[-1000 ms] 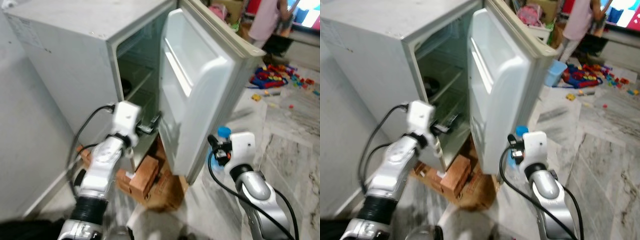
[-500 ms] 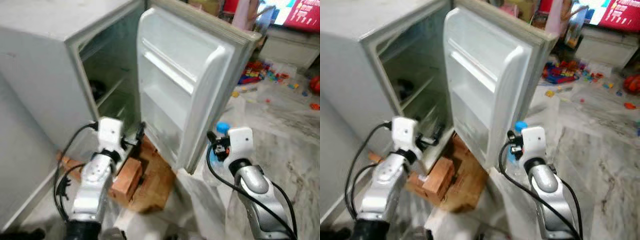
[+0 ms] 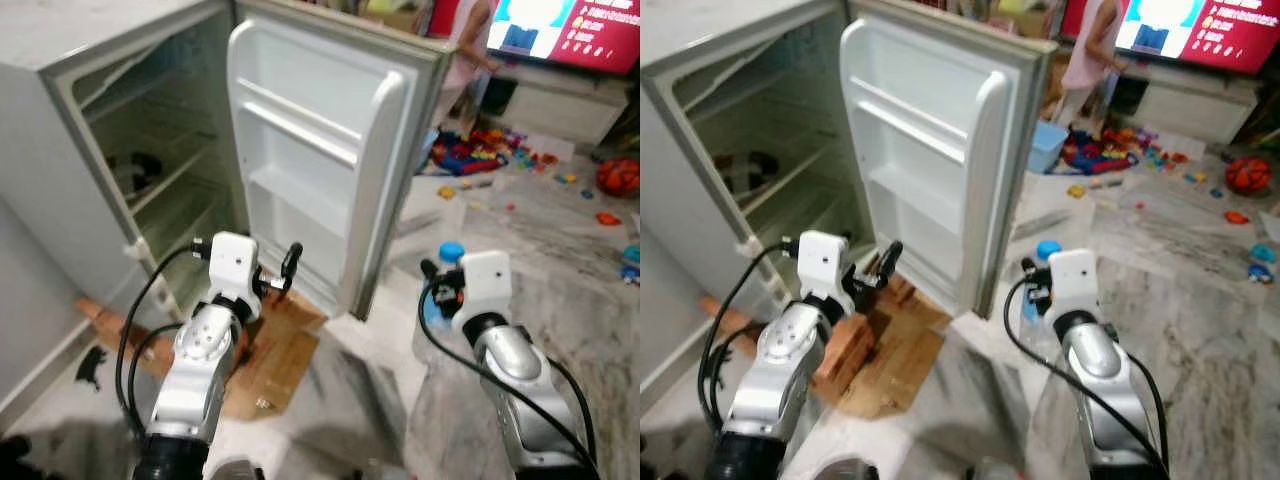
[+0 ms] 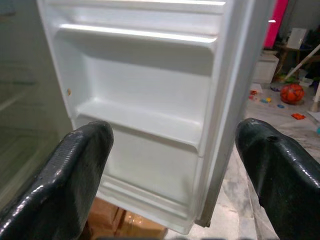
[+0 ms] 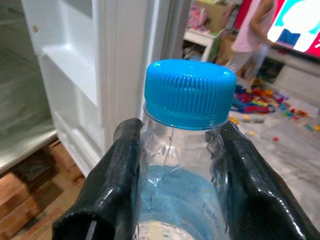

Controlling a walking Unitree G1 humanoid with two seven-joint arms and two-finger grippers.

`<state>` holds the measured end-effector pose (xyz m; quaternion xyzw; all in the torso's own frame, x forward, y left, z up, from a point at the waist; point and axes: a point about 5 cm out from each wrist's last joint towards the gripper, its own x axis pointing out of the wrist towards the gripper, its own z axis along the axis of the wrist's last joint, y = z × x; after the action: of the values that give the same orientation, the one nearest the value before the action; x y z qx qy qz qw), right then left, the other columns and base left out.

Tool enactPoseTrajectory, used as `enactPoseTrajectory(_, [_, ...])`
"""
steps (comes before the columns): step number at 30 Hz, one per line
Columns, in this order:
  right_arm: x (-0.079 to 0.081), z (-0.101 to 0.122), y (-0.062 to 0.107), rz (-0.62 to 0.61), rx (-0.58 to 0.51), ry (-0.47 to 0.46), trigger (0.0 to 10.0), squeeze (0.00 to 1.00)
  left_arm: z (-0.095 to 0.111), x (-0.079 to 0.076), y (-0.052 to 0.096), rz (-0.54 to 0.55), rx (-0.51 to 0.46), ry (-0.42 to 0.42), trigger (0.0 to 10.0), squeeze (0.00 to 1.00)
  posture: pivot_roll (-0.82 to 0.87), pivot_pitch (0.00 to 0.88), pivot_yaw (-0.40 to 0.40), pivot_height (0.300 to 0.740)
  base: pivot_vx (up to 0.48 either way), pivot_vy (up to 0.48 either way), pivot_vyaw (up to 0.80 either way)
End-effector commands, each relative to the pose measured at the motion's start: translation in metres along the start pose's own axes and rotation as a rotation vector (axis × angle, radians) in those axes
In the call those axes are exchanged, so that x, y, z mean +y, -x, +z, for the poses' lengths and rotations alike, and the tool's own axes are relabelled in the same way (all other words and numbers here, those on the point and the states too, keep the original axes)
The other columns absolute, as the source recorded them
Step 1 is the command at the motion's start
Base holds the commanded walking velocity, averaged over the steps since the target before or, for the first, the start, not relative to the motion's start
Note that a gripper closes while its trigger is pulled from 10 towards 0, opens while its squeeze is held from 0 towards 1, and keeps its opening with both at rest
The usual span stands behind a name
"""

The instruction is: Restocking fridge

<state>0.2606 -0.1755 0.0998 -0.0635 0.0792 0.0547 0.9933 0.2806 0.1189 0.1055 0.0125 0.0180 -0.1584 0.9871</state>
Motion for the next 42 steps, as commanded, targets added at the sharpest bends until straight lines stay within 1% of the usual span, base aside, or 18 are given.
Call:
enactPoseTrajectory(1, [0.006,0.009,-0.003,0.030,-0.043,-0.009,10.0,0.00,0.000,0.007,0.002,0.029,0.011,-0.013,10.0,0.00,0.00,0.000,-0.038,0.740,0.300,-0.371,0.00])
enactPoseTrajectory(7, [0.008,0.010,-0.005,0.043,-0.055,-0.002,10.0,0.00,-0.006,0.014,0.003,0.089,0.057,-0.050,10.0,0.00,0.00,0.000,-0.037,0.740,0.300,-0.371,0.00])
enactPoseTrajectory(10, [0.012,0.014,-0.005,0.064,-0.078,0.016,10.0,0.00,-0.008,0.016,0.002,0.111,0.066,-0.054,10.0,0.00,0.00,0.000,-0.034,0.740,0.368,-0.301,0.00])
enactPoseTrajectory(12, [0.013,0.015,-0.007,0.060,-0.082,-0.003,10.0,0.00,-0.007,0.016,0.001,0.132,0.054,-0.040,10.0,0.00,0.00,0.000,-0.034,0.740,0.000,0.000,0.00])
enactPoseTrajectory(15, [0.013,0.015,-0.007,0.060,-0.083,-0.007,10.0,0.00,-0.006,0.017,0.000,0.136,0.048,-0.060,10.0,0.00,0.00,0.000,-0.034,0.740,0.000,0.000,0.00])
enactPoseTrajectory(16, [0.013,0.016,-0.008,0.071,-0.092,0.016,10.0,0.00,-0.004,0.017,0.000,0.128,0.048,-0.059,10.0,0.00,0.00,0.000,-0.035,0.740,0.334,0.000,0.00])
enactPoseTrajectory(18, [0.013,0.018,-0.008,0.080,-0.109,0.030,10.0,0.00,-0.004,0.020,0.001,0.153,0.042,-0.062,10.0,0.00,0.00,0.000,-0.035,0.740,0.405,0.000,0.00])
enactPoseTrajectory(20, [0.014,0.019,-0.008,0.081,-0.112,0.027,10.0,0.00,-0.004,0.022,0.001,0.175,0.046,-0.070,10.0,0.00,0.00,0.000,-0.036,0.740,0.472,0.000,0.68])
enactPoseTrajectory(22, [0.015,0.020,-0.009,0.089,-0.118,0.026,10.0,0.00,-0.005,0.024,0.000,0.194,0.049,-0.050,10.0,0.00,0.00,0.000,-0.038,0.740,0.476,0.000,0.79])
enactPoseTrajectory(29, [0.018,0.022,-0.011,0.101,-0.126,0.025,10.0,0.00,-0.006,0.027,-0.001,0.221,0.063,-0.073,10.0,0.00,0.00,0.000,-0.039,0.740,0.474,0.000,0.78])
enactPoseTrajectory(35, [0.019,0.023,-0.012,0.114,-0.133,0.033,10.0,0.00,-0.007,0.026,-0.003,0.235,0.074,-0.075,10.0,0.00,0.00,0.000,-0.040,0.740,0.464,0.000,0.78])
enactPoseTrajectory(37, [0.019,0.023,-0.012,0.117,-0.133,0.033,10.0,0.00,-0.007,0.026,-0.003,0.229,0.077,-0.087,10.0,0.00,0.00,0.000,-0.039,0.740,0.446,0.000,0.54])
enactPoseTrajectory(42, [0.021,0.022,-0.013,0.124,-0.131,0.033,10.0,0.00,-0.009,0.027,-0.002,0.244,0.085,-0.087,10.0,0.00,0.00,0.000,-0.039,0.740,0.438,0.000,0.00])
